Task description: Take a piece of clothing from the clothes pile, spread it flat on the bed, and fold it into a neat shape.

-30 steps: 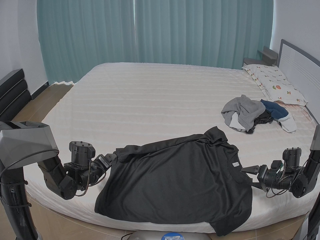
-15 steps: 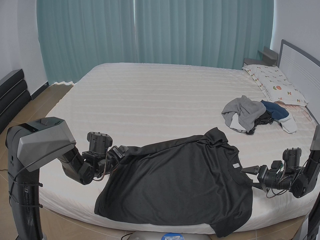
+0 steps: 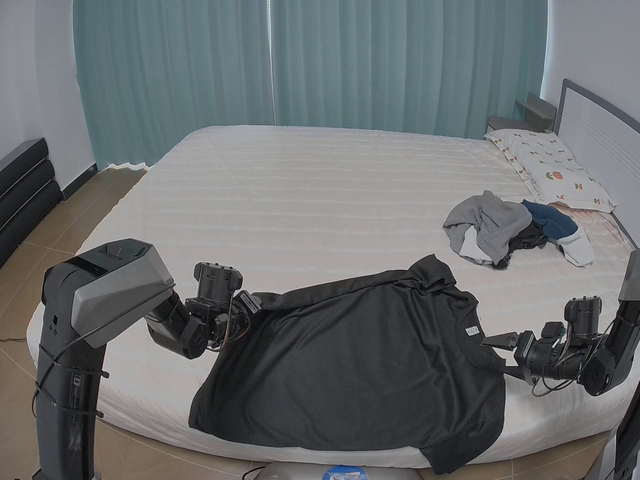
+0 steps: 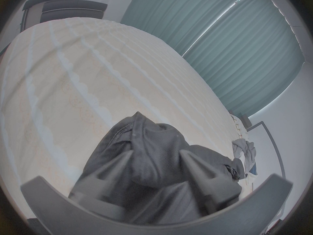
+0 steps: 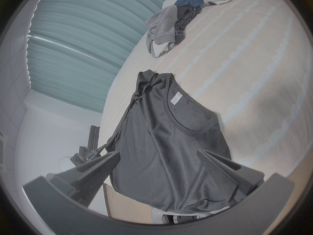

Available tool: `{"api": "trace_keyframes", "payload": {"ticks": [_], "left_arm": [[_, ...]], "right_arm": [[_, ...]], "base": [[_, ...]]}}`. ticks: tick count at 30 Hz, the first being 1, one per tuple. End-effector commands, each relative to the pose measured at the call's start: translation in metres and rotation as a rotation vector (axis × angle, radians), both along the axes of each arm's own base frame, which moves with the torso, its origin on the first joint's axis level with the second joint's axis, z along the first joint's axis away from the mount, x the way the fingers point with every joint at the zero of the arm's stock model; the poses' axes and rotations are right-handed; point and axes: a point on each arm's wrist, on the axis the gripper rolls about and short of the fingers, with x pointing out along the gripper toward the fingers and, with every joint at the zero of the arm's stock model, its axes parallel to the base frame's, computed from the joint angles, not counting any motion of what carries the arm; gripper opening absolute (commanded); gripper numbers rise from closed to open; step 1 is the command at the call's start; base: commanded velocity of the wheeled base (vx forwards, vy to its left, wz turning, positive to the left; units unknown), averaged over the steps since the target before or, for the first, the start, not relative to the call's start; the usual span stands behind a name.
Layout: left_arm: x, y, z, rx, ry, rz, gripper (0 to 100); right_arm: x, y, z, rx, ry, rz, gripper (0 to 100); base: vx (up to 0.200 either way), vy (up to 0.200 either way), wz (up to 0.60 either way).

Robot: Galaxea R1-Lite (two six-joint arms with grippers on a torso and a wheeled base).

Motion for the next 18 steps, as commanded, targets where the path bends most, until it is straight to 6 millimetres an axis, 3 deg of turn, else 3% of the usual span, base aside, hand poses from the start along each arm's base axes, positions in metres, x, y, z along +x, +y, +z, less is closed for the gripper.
{"api": "trace_keyframes", "payload": {"ticks": [1, 7, 12, 18], "left_arm": [[0.009, 0.002, -0.003, 0.01, -0.021, 0.034, 0], [0.028, 0.012, 0.009, 0.021, -0.095, 0.114, 0], [0.057, 0.031, 0.03, -0.001, -0.202, 0.174, 0], [0.078, 0.038, 0.034, -0.005, -0.252, 0.194, 0]], "right_arm": [[0.0, 0.0, 0.0, 0.001, 0.002, -0.001, 100], [0.001, -0.001, 0.0, 0.0, -0.002, -0.004, 100], [0.001, -0.001, -0.002, 0.0, 0.002, -0.004, 100], [0.002, -0.002, -0.002, -0.001, 0.002, -0.006, 100]], "base": [[0.0, 0.0, 0.0], [0.0, 0.0, 0.0], [0.0, 0.0, 0.0], [0.0, 0.0, 0.0]]}}
